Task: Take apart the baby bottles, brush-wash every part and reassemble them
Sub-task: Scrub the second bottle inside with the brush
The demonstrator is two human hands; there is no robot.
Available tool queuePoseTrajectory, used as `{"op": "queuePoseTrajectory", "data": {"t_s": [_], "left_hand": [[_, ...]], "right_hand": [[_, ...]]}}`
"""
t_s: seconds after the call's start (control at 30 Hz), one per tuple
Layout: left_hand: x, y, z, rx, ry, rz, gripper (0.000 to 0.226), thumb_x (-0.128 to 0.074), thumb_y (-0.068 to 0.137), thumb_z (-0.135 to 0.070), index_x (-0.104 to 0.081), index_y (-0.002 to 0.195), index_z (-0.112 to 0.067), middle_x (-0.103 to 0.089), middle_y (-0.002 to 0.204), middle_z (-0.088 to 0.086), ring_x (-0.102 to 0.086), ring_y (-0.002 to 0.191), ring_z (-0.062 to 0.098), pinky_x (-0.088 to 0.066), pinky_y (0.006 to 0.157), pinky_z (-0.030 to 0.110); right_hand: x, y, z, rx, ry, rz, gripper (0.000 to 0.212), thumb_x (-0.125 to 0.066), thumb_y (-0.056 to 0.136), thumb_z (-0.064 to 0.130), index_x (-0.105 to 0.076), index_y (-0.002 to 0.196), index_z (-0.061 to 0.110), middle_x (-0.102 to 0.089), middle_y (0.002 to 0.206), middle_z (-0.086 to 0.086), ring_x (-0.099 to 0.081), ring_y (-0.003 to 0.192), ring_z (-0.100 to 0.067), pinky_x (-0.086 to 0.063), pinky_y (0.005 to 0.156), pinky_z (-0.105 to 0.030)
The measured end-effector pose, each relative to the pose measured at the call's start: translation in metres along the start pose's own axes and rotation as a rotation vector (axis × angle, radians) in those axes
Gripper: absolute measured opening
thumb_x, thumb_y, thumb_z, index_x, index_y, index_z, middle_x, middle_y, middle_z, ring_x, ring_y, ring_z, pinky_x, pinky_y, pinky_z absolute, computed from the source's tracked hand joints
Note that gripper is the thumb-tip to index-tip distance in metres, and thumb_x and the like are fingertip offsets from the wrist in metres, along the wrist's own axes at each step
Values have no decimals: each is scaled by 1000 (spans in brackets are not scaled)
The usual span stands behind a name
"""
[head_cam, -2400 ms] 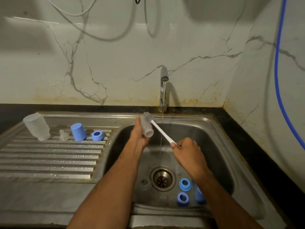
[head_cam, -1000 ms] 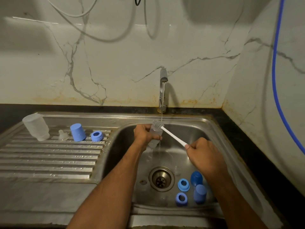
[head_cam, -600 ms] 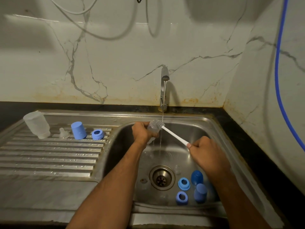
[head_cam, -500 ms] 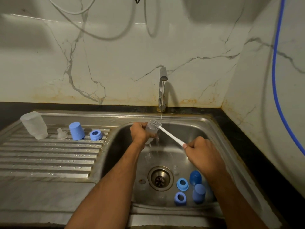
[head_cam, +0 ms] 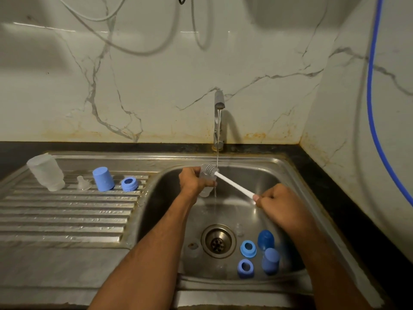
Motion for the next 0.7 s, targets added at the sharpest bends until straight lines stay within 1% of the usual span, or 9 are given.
{"op": "queuePoseTrajectory", "data": {"t_s": [0.03, 0.07, 0.17, 0.33, 0.47, 0.53, 0.6, 0.7], "left_hand": [[-4, -1, -2, -6, -3, 18, 37, -88, 69, -5, -71, 97, -21, -72, 99, -5, -68, 93, 10, -54, 74, 22], [-5, 0, -1, -7, 1, 27, 40, -88, 70, -7, -70, 103, -20, -71, 105, -3, -66, 96, 11, -53, 76, 23], [-4, 4, 5, -14, 52, 42, 53, -90, 69, -9, -68, 117, -13, -70, 118, 4, -63, 105, 16, -53, 87, 30], [-18, 2, 7, -46, 189, 82, 57, -91, 69, -13, -67, 120, -12, -70, 118, 7, -64, 110, 22, -56, 94, 39], [-22, 0, 4, -100, 195, 89, 62, -90, 70, -15, -63, 125, -15, -67, 121, 5, -62, 113, 22, -57, 95, 43], [-23, 0, -1, -140, 208, 79, 67, -91, 70, -16, -59, 129, -15, -64, 125, 5, -59, 116, 23, -55, 97, 46], [-25, 1, -6, -189, 224, 61, 66, -90, 71, -18, -59, 128, -14, -64, 126, 6, -59, 117, 22, -54, 100, 44], [-24, 2, -7, -221, 265, 7, 62, -89, 73, -22, -60, 126, -11, -65, 124, 7, -59, 116, 21, -52, 99, 35]], "right_hand": [[2, 2, -5, -24, 25, -33, 32, -58, 99, 47, -72, 86, 22, -67, 79, 0, -61, 74, -13, -38, 62, -27], [1, 3, -7, -39, 33, -59, 33, -57, 99, 47, -72, 84, 21, -66, 77, -1, -61, 73, -14, -38, 61, -27], [-8, 6, -9, -61, 62, -101, 38, -56, 100, 45, -70, 77, 19, -67, 72, -3, -63, 70, -17, -43, 64, -30], [-15, 12, -17, -120, 35, -141, 35, -57, 100, 41, -68, 77, 17, -66, 73, -2, -60, 68, -14, -38, 58, -27], [-21, 16, -15, -108, 11, -104, 35, -57, 99, 39, -69, 78, 14, -66, 73, -4, -60, 66, -14, -36, 53, -24], [-20, 18, -13, -116, -8, -108, 35, -55, 100, 40, -69, 80, 15, -66, 75, -3, -58, 66, -12, -32, 53, -23], [-17, 20, -11, -109, -9, -122, 36, -55, 101, 40, -68, 80, 15, -67, 76, -4, -56, 64, -11, -32, 52, -22], [-16, 19, -10, -99, -17, -122, 36, -54, 102, 40, -68, 81, 15, -65, 75, -3, -55, 63, -11, -32, 52, -22]]}}
Point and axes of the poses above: each hand's wrist, its own y-axis towards the middle knuckle, its own x-axis out of the back of the hand, z = x × y, the point moved 5 cm from there along y, towards the middle knuckle
